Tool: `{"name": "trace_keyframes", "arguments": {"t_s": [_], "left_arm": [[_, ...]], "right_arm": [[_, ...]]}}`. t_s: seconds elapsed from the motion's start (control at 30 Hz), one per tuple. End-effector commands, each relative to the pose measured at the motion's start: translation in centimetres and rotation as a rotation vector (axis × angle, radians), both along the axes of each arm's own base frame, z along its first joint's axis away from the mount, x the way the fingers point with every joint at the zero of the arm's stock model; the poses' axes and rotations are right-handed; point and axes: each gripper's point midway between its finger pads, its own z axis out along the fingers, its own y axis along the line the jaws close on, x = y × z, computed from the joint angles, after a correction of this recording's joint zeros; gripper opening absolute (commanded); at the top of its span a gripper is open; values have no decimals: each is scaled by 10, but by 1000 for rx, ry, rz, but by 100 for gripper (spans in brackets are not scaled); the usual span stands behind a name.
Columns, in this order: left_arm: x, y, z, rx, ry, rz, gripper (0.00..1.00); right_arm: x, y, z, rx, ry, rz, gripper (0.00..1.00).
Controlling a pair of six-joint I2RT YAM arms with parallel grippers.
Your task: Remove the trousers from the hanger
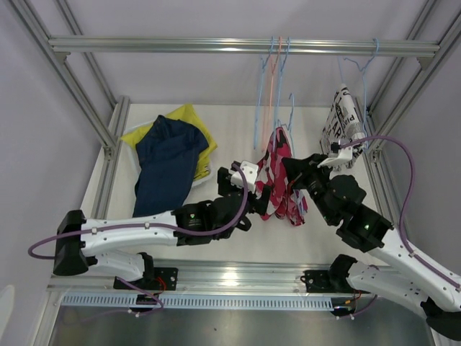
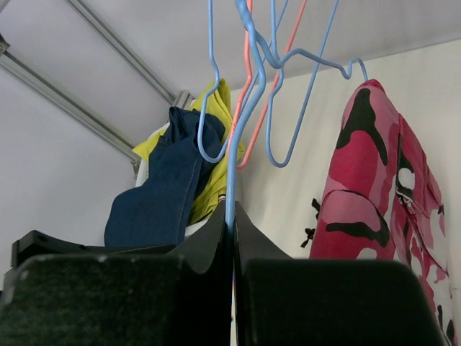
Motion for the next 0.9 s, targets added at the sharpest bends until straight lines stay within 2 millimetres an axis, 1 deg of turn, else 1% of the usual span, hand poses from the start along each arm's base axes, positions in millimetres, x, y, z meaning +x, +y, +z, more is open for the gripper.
{"name": "trace_keyframes", "arguments": {"t_s": [0.0,0.1,0.13,0.2,0.27,0.3,0.37,0.5,0.53,0.6,0.63,0.7,0.73,0.77,0.87], "left_arm": [[11,-8,25,-174,25,101,99],[11,-15,7,-202,120,111,99],[10,-18,5,-218,138,108,99],[10,-23,-7,-247,187,118,99],[11,-27,-14,-268,229,131,99],[12,-31,-22,-280,269,141,99],[14,-37,-28,-305,304,149,99],[13,-52,-33,-321,322,109,99],[14,-59,-33,-330,316,97,99],[11,-65,-32,-310,296,64,99],[10,-69,-28,-321,280,50,99],[7,-72,-29,-287,240,40,99],[8,-74,-25,-286,227,38,99],[8,-75,-31,-261,214,33,99],[7,-79,-34,-231,193,23,100]], "right_arm": [[1,-18,64,152,-129,-118,0],[0,-15,62,161,-125,-125,0],[-2,-16,63,171,-128,-127,0],[-2,-16,62,179,-126,-136,0],[-3,-18,63,194,-128,-138,0],[-3,-17,62,196,-127,-136,0],[-3,-19,62,194,-127,-144,0],[-2,-21,60,174,-132,-157,0],[-2,-22,60,168,-133,-158,0],[-3,-23,60,165,-136,-157,0],[-3,-24,59,161,-134,-159,0],[-3,-25,60,160,-135,-157,0],[-3,-25,59,157,-132,-156,0],[-2,-27,59,159,-131,-162,0],[-1,-29,56,166,-124,-157,0]]}}
